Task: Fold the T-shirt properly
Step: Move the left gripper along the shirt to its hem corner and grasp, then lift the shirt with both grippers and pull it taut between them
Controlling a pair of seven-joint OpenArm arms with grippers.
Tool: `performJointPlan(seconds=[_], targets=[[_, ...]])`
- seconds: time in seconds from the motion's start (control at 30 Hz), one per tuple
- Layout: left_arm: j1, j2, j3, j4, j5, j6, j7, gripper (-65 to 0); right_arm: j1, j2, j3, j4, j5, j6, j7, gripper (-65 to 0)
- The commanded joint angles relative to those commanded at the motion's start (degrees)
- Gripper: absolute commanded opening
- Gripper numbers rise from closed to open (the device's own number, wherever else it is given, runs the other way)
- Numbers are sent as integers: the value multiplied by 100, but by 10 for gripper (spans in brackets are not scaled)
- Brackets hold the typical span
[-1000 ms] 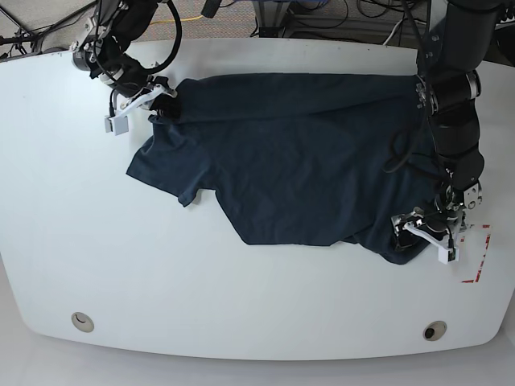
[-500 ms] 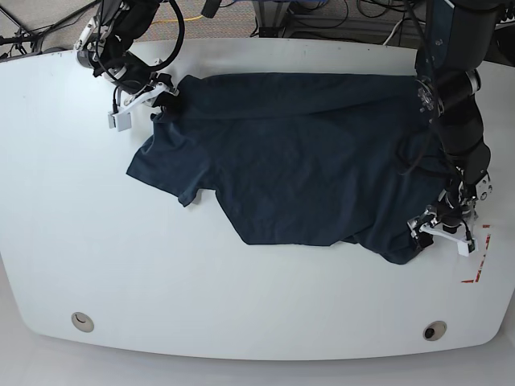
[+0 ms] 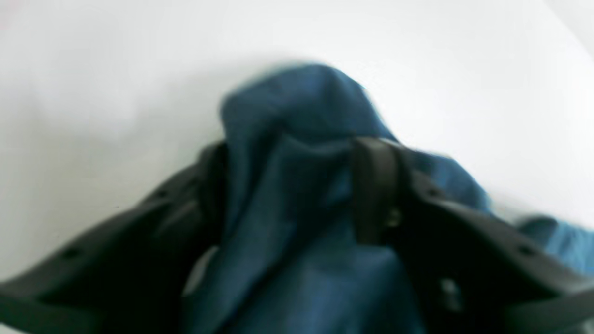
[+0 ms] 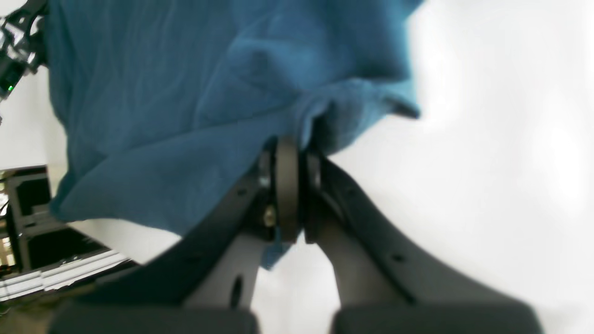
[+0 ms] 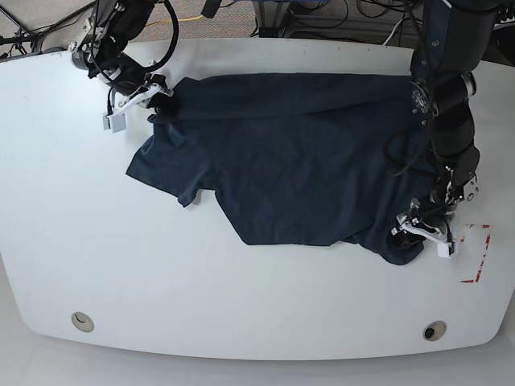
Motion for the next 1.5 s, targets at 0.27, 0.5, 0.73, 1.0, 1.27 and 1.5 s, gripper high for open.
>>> performJointPlan(seconds=[0.27, 0.5, 0.73, 1.0, 1.27, 1.5], targets=[[-9, -9, -158, 26, -18, -53, 0, -622, 9, 18, 0, 0, 0, 0, 9, -650], [0, -53, -484, 308, -9, -123, 440, -650, 35, 26, -9, 26, -35, 0, 9, -650], [422, -44, -440, 1943, 0, -624, 1424, -650, 290, 527, -9, 176, 9, 9, 18, -650], [545, -18, -193, 3684, -9, -624, 2224, -650, 1266, 1099, -26, 141, -26, 457, -9, -650], [554, -18, -158, 5424, -9, -624, 3147, -650, 2189, 1925, -334, -229, 0, 651, -9, -650], [343, -9, -18, 6286, 0, -615, 3446, -650, 3393, 2655, -809, -826, 0, 655, -9, -650]])
